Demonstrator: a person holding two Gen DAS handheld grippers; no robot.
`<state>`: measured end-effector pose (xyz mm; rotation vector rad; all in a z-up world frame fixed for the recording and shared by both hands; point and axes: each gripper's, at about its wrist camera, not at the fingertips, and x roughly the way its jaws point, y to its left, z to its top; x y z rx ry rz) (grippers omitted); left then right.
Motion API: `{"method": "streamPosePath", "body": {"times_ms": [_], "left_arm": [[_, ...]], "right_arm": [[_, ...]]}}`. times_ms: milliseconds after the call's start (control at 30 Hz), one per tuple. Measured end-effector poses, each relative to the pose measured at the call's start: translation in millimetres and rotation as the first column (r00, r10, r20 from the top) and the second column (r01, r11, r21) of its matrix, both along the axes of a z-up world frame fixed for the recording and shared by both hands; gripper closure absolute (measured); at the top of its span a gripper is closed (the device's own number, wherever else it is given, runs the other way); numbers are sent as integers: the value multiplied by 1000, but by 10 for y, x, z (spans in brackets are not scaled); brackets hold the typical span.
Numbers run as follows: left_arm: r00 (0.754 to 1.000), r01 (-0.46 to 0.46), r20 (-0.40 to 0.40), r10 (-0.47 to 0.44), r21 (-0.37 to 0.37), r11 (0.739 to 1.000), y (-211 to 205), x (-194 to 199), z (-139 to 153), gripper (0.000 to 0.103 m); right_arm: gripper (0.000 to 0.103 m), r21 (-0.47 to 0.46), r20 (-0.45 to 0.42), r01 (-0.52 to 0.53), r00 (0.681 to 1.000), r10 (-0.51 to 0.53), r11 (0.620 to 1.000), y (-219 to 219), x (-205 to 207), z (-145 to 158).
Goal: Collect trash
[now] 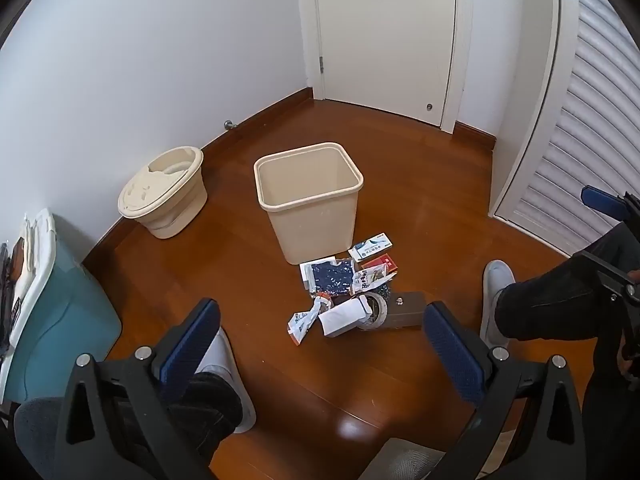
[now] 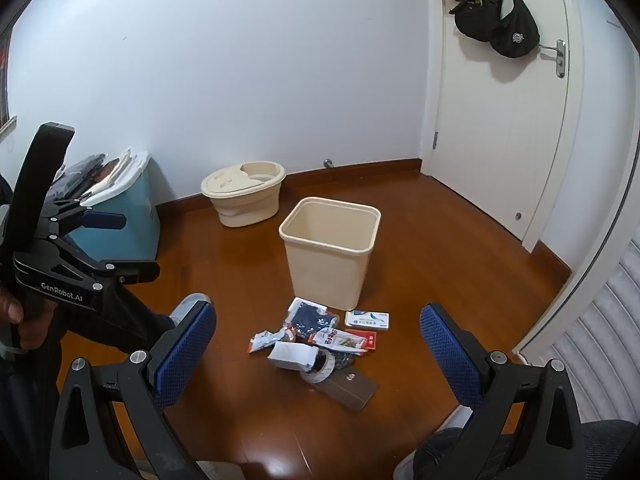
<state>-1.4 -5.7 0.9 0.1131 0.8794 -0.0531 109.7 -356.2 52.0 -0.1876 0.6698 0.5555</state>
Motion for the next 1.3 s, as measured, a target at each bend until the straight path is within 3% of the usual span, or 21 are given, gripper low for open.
{"method": "streamPosePath", "body": {"times_ms": [100, 1300], "left_arm": [[1000, -10, 28, 10, -2, 1000, -5, -76, -4, 0], [1000, -24, -7, 24, -11, 1000, -33, -27, -41, 0]], "right_arm": [[0, -3, 2, 0, 1000, 0, 1000, 2, -2, -3], [0, -4, -6, 1, 1000, -1, 1000, 33, -1, -16]]}}
